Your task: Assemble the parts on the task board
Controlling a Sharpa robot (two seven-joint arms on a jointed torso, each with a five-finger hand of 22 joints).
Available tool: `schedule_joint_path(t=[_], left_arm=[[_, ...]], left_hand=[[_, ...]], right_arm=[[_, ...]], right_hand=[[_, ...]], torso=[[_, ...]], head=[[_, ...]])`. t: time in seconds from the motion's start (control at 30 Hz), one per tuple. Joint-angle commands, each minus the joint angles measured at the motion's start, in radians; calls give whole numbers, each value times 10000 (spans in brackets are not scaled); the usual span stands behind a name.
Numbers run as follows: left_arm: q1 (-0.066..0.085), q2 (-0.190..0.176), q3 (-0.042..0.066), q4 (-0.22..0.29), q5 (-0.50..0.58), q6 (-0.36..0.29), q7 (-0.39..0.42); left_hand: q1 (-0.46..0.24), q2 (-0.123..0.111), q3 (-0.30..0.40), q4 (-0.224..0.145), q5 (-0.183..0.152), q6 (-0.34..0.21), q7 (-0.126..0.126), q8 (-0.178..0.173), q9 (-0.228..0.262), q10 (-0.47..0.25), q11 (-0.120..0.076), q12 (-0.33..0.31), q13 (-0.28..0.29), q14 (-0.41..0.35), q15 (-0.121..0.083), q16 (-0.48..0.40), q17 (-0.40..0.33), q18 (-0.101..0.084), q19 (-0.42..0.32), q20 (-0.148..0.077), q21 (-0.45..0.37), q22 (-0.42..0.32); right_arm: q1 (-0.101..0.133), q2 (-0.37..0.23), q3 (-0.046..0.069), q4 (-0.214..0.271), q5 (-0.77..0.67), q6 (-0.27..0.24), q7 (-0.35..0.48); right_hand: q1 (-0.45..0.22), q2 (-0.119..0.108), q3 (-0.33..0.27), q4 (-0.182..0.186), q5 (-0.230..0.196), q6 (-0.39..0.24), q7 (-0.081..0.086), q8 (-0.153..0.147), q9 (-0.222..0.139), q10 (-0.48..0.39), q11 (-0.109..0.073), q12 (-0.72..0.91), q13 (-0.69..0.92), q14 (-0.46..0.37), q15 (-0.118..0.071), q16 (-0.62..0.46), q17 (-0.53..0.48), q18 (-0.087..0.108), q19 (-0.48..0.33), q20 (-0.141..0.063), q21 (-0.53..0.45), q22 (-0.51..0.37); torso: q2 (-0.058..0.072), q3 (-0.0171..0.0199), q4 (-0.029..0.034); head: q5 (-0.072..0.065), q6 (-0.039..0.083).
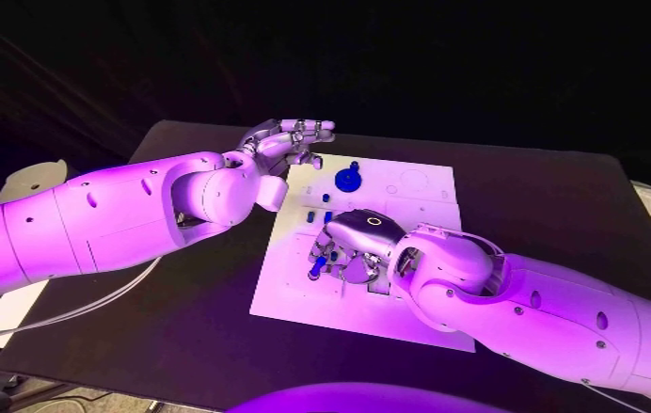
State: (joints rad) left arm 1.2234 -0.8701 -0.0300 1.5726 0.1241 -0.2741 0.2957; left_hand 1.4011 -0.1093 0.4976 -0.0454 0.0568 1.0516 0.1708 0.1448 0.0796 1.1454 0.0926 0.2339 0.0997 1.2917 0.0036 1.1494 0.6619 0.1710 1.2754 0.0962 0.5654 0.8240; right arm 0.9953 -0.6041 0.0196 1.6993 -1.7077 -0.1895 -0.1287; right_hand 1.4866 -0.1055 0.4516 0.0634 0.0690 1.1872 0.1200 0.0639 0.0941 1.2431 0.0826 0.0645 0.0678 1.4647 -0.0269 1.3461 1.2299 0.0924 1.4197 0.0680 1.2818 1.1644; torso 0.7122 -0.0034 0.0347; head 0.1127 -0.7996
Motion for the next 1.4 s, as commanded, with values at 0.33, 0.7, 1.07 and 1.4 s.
schedule_joint_path(t=[0.33, 0.7, 1.07, 1.4], left_arm=[[7, 35, 8, 7, -39, 251, -75], [7, 26, 8, 17, -40, 258, -81], [8, 26, 8, 16, -40, 260, -82], [8, 19, 8, 23, -40, 267, -90]], left_hand=[[-45, 31, -48, -24, -20, -64, -4, 50, -12, -78, -7, 62, 10, -100, -1, -58, -20, 101, -68, 24, -38, -16], [-45, 31, -48, -24, -20, -64, -4, 50, -12, -78, -7, 62, 10, -100, -1, -58, -20, 101, -68, 24, -38, -16], [-45, 31, -48, -24, -20, -64, -4, 50, -12, -78, -7, 62, 10, -100, -1, -58, -20, 101, -68, 24, -38, -16], [-45, 31, -48, -24, -20, -64, -4, 50, -12, -78, -7, 62, 10, -100, -1, -58, -20, 101, -68, 24, -38, -16]], right_arm=[[-71, 156, -20, -176, -152, 394, 71], [-80, 269, -55, -260, -381, 694, -109], [-80, 436, -145, -309, -714, 703, -273], [-79, 498, -196, -339, -660, 404, -134]], right_hand=[[-56, 81, 59, -21, 67, -24, 69, 13, 19, 303, -247, -12, -9, 482, 11, 61, 14, -56, 39, 36, 7, 5], [-86, 76, 67, -25, 64, -22, 70, 16, 21, 304, -246, -11, -8, 481, 14, 59, 8, -54, 34, 39, -1, -5], [-882, -508, -159, 112, 195, -944, 295, -43, -193, -965, 48, -46, -82, 427, 284, -69, -192, -11, -115, 222, -214, -270], [-1121, -616, -1229, 0, 267, -1953, 428, -29, -299, -2425, 285, 20, -48, 374, 452, -186, -433, 80, -291, 459, -513, -639]], torso=[[-14, -7, 5], [-8, -10, -3], [-17, -11, 4], [-11, -6, -3]], head=[[19, -68], [37, -67], [35, -71], [40, -64]])
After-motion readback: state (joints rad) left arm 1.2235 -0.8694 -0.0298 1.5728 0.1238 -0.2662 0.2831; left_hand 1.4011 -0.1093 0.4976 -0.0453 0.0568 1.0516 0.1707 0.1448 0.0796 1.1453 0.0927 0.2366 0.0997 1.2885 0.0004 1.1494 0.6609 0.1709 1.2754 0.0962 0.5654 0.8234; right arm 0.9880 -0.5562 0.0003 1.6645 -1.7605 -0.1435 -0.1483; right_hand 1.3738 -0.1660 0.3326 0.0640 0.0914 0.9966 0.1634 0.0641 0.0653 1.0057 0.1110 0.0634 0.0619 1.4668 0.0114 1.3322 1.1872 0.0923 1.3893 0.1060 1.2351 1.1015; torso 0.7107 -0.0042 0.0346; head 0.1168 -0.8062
